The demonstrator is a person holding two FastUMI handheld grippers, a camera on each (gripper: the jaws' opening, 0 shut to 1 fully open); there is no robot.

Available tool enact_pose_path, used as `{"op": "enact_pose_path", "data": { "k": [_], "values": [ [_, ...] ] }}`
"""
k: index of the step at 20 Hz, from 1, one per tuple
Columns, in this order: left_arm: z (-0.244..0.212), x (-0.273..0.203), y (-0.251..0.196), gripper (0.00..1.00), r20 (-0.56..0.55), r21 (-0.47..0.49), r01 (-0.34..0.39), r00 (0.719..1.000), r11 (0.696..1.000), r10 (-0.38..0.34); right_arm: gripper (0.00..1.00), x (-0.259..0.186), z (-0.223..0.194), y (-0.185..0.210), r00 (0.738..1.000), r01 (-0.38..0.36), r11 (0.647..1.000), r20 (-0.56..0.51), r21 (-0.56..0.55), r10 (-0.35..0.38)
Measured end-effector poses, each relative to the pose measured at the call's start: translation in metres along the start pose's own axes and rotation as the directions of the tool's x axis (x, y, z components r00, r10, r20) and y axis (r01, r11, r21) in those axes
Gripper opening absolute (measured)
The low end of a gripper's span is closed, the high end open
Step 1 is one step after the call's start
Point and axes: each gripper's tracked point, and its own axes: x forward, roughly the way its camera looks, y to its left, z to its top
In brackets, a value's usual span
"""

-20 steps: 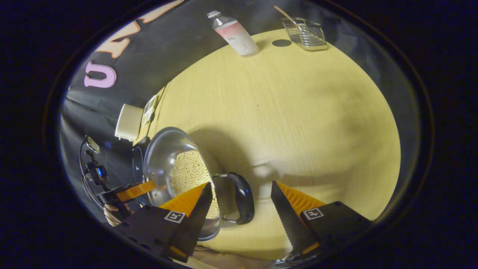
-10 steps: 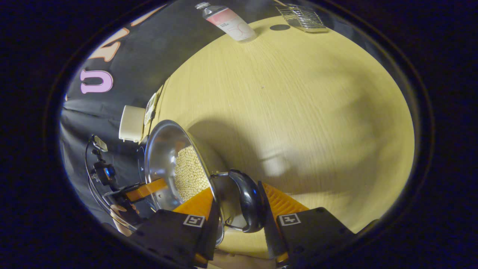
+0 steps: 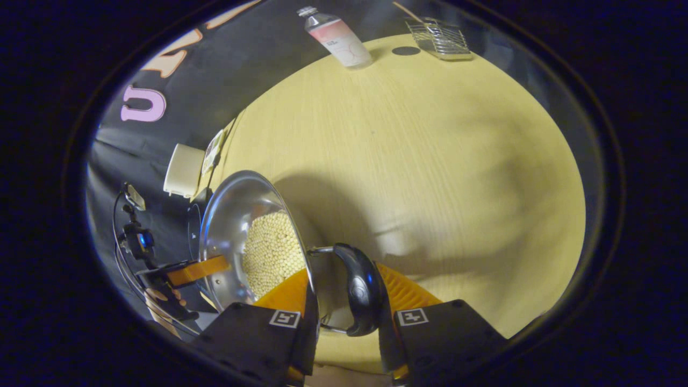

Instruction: First push the handle of the pot to place it horizontally, then grasp the pot with both hands and set it on the induction cooktop.

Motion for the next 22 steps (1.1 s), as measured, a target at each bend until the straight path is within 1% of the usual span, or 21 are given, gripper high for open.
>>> {"op": "enact_pose_path", "data": {
  "k": [1,4,5,6,8,9,10,13,17,22],
  "values": [
    [0.0,-0.003,-0.001,0.61,0.006,0.005,0.003,1.0,1.0,-0.003,0.5,-0.003,-0.001,0.0,1.0,0.0,1.0,0.004,-0.002,0.0],
    [-0.002,-0.014,-0.001,0.58,0.013,0.014,0.008,1.0,1.0,-0.008,0.5,-0.017,-0.01,0.006,1.0,0.001,1.0,0.018,0.0,-0.001],
    [-0.003,-0.018,0.0,0.58,0.014,0.016,0.009,1.0,1.0,-0.009,0.44,-0.021,-0.012,0.009,1.0,0.003,1.0,0.022,-0.001,-0.003],
    [-0.004,-0.022,0.001,0.58,0.012,0.021,0.01,1.0,1.0,-0.01,0.5,-0.022,-0.014,0.011,1.0,0.005,1.0,0.028,0.001,-0.005],
    [-0.005,-0.031,0.006,0.58,0.008,0.031,0.012,1.0,0.999,-0.012,0.5,-0.028,-0.022,0.018,0.999,0.006,1.0,0.039,0.009,-0.007],
    [-0.006,-0.037,0.009,0.56,0.004,0.04,0.013,1.0,0.999,-0.013,0.5,-0.032,-0.026,0.023,0.999,0.007,1.0,0.044,0.017,-0.008],
    [-0.005,-0.043,0.012,0.58,0.007,0.051,0.016,1.0,0.999,-0.016,0.5,-0.034,-0.031,0.03,0.999,0.008,1.0,0.049,0.024,-0.009],
    [-0.001,-0.06,0.028,0.58,0.017,0.1,0.037,0.999,0.994,-0.039,0.5,-0.044,-0.047,0.05,0.997,0.017,0.999,0.069,0.049,-0.02],
    [0.004,-0.081,0.064,0.58,0.018,0.137,0.063,0.998,0.989,-0.066,0.5,-0.049,-0.069,0.094,0.993,0.036,0.997,0.106,0.072,-0.044],
    [0.015,-0.107,0.13,0.58,0.026,0.178,0.07,0.997,0.982,-0.076,0.5,-0.036,-0.096,0.165,0.991,0.035,0.995,0.128,0.097,-0.048]
  ]
}}
